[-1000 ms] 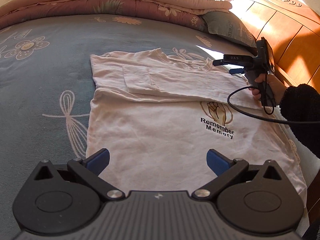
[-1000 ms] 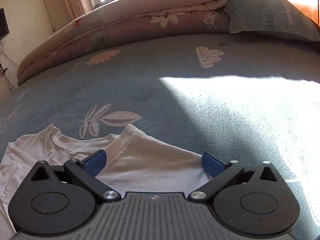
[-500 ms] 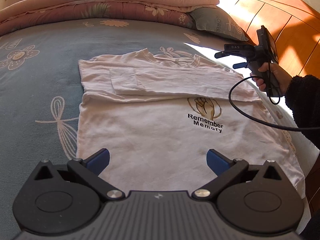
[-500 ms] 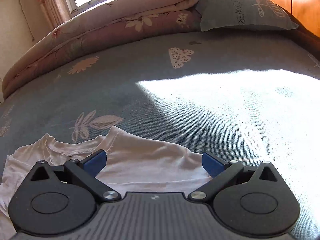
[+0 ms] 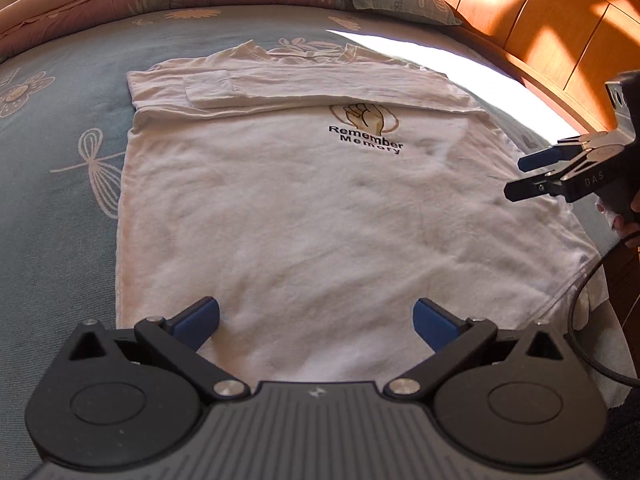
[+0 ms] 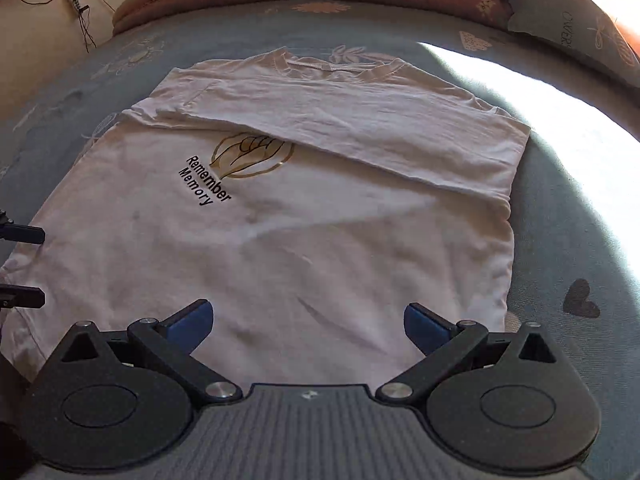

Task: Fold clothes
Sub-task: 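Raise the right gripper back above the folded shirt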

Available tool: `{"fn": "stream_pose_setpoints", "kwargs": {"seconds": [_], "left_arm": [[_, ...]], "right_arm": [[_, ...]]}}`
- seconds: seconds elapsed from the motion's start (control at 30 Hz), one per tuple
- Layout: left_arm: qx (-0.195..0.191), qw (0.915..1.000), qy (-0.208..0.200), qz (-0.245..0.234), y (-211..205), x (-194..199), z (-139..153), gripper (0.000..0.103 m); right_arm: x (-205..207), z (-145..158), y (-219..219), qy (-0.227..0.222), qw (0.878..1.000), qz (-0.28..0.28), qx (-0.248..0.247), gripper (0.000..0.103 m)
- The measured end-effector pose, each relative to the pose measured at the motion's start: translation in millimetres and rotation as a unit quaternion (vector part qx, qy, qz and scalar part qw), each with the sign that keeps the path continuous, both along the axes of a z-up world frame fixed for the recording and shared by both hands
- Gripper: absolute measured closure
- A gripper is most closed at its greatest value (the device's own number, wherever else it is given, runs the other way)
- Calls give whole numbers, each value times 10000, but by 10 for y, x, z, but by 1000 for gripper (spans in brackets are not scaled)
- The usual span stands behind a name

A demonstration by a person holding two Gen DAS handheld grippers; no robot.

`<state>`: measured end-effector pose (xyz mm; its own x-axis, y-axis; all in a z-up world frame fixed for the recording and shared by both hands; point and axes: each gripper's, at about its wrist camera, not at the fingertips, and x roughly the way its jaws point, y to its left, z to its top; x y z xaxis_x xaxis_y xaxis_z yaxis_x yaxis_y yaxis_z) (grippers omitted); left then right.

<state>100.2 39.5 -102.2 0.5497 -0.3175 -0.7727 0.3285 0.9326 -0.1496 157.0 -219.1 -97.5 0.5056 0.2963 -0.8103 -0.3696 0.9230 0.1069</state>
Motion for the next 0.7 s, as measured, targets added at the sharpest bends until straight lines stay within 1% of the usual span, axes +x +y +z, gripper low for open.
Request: {"fn": "stream_pose_setpoints", "kwargs": {"seconds": [0.1,0.13,0.2,0.3,0.37,0.43,0.47,0.53,0.63,0.67,0.7], "left_arm": [[-21,10000,-18,53,28,-67,-22,1],[-51,10000,3,78,45,-86,-22,1],[-128,9999,-2,93,90,-127,-25,1],[-258,9996,-43,92,155,-181,-31,1],[-322,9994,-91,78,188,-213,-35,1],[-314,9994,-121,41,195,-237,-37,1],[-308,9994,-136,16,199,-248,-37,1],[-285,9994,-191,-56,209,-287,-42,1],[-108,9994,-292,-147,189,-362,-55,1],[-11,9993,-316,-173,173,-386,-58,1],[171,9991,-334,-217,136,-415,-61,1]], "right_arm": [[-284,-144,17,-97,9996,-166,190,0],[-326,-159,20,-147,9995,-223,139,0],[-373,-185,1,-225,9988,-423,104,0],[-362,-204,-45,-271,9970,-688,215,0],[-361,-224,-5,-326,9971,-689,66,0],[-376,-249,50,-420,9969,-649,-143,0],[-396,-260,57,-490,9966,-649,-164,0],[-433,-274,44,-594,9959,-662,-137,0],[-479,-277,6,-666,9955,-665,-121,0],[-495,-277,1,-677,9954,-664,-149,0],[-514,-277,1,-691,9953,-664,-170,0]]}}
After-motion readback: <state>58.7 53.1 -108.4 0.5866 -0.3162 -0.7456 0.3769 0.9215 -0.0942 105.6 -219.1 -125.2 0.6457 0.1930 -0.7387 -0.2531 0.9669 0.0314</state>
